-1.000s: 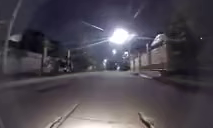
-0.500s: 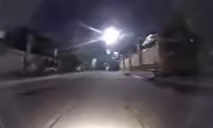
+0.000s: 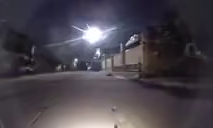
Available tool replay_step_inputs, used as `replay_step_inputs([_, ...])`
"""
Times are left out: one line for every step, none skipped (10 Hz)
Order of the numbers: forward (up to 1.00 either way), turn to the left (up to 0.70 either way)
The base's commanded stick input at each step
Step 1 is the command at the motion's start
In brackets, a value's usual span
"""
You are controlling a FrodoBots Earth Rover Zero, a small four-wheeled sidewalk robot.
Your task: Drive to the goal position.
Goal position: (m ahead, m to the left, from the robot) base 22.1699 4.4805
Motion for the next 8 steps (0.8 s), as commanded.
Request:
replay_step_inputs([1.0,0.0])
replay_step_inputs([1.0,0.0])
replay_step_inputs([1.0,0.0])
replay_step_inputs([1.0,0.03])
replay_step_inputs([1.0,0.07])
replay_step_inputs([1.0,0.06])
replay_step_inputs([1.0,0.02])
replay_step_inputs([1.0,0.0])
